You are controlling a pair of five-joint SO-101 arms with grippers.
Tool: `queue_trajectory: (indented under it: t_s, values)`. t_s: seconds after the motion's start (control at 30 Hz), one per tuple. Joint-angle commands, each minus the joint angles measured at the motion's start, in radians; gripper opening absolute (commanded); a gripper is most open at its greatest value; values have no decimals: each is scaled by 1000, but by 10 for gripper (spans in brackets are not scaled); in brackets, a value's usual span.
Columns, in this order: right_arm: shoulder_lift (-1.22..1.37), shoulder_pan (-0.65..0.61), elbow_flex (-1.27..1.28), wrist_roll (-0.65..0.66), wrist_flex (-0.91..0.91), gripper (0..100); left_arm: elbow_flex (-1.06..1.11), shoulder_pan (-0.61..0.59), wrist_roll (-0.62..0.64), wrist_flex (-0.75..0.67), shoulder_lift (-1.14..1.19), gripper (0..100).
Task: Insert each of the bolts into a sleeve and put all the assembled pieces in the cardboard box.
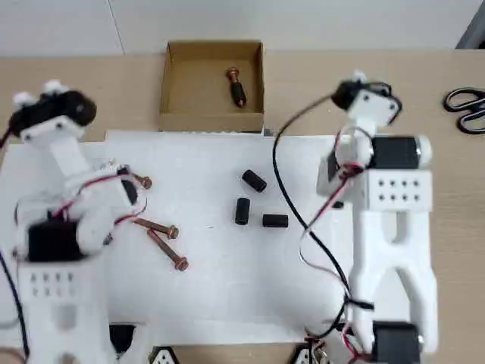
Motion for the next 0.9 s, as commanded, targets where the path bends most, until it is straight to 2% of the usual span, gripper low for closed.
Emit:
queue_trajectory:
  t_s: [0.0, 0.2, 0.3, 0.5, 0.77, 0.87]
  values:
    - [-128, 73, 114, -11, -15, 3, -143, 3, -23, 98, 137, 6]
    - [-260, 162, 321, -8, -84, 3, -191, 8, -135, 192, 296, 6]
    - [-312, 166, 405, -8, -116, 3, -191, 3, -229, 193, 354, 6]
    - [-392, 163, 511, -8, -182, 3, -197, 3, -302, 189, 427, 6]
    - [-455, 166, 572, -8, -188, 3, -268, -84, -641, 115, 528, 6]
    - [-461, 166, 578, -8, -188, 3, -278, -100, -856, 101, 580, 6]
